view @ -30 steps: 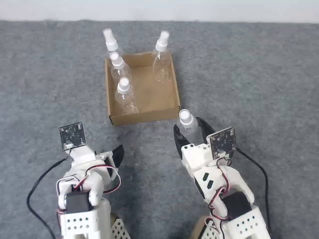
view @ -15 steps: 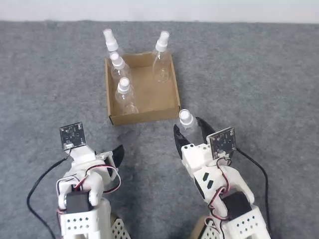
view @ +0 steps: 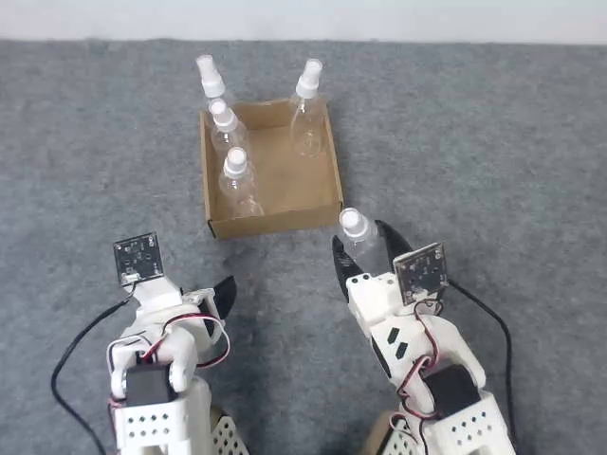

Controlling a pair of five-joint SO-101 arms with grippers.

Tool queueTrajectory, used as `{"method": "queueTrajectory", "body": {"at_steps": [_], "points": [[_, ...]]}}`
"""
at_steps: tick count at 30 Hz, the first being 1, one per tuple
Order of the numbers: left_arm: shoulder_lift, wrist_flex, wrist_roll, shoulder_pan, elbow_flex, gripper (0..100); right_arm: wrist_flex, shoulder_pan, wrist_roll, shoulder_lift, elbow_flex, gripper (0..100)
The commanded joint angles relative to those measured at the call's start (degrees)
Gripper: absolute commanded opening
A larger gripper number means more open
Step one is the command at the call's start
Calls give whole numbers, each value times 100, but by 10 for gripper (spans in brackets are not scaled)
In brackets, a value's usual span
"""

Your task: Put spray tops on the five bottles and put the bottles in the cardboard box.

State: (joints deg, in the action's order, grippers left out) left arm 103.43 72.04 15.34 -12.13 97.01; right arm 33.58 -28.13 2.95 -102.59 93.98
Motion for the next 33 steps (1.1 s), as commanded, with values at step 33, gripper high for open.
{"method": "queueTrajectory", "body": {"at_steps": [33], "points": [[97, 26, -26, 9, -48, 283, 330, -4, -299, 3073, -3938, 85]]}}
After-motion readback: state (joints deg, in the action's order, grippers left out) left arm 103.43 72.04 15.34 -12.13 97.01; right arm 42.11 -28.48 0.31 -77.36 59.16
